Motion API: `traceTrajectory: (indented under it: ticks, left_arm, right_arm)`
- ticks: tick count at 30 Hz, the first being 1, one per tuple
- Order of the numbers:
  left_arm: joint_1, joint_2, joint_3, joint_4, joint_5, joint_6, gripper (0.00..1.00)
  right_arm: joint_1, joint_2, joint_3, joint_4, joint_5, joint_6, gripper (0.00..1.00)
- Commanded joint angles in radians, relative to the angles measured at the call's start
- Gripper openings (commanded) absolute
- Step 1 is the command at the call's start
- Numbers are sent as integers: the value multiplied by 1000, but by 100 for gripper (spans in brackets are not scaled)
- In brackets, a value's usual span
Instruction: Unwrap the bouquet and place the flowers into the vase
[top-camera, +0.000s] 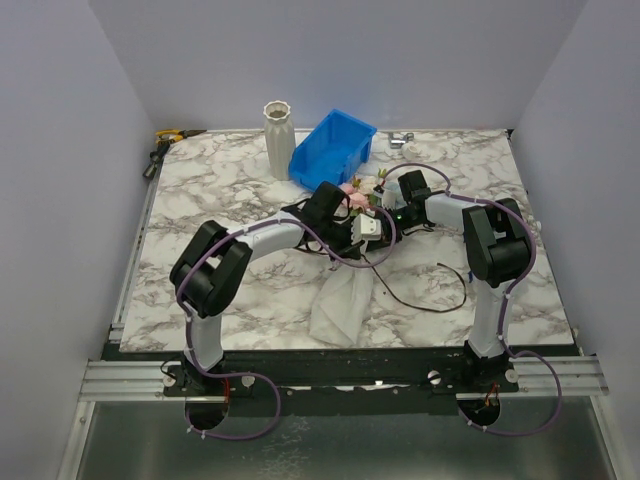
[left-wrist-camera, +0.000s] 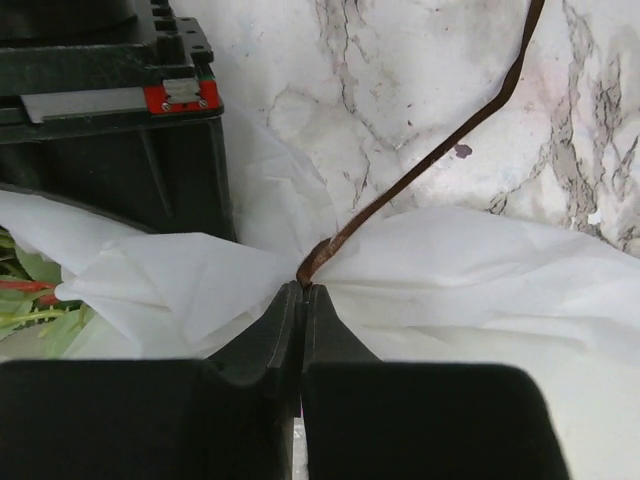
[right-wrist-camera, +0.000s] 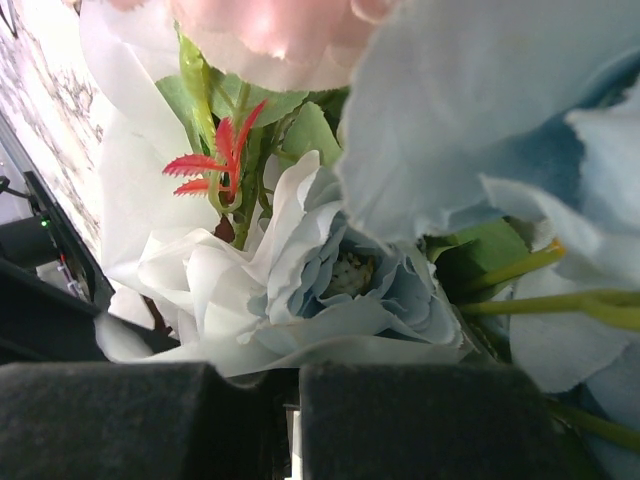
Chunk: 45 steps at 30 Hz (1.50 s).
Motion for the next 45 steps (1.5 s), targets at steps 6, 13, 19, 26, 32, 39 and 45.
traceTrajectory:
  ticks: [6,13,19,26,32,39,45]
  left_arm:
    - [11,-150,91,5,25,-134,0]
    - [68,-158,38,9,54,-208,0]
    - [118,-181,-31,21,67,-192,5]
    - [97,-205,-84,35,72,-125,23]
    - [61,-178,-93,44,63,-115,28]
    - [24,-113,-47,86,-1,-135,36]
    - [18,-89,-39,130,-48,-167,37]
  right_arm:
    - [7,113,-56,-9,211,-42,1]
    - [7,105,-61,-9,211,-43,0]
    - [7,103,-62,-8,207,-45,1]
    - [8,101,-61,-8,203,-43,1]
    - [9,102,-58,-12,201,-43,1]
    - [7,111,-47,-18,198,-41,0]
    - [8,110,-48,-17,198,-41,0]
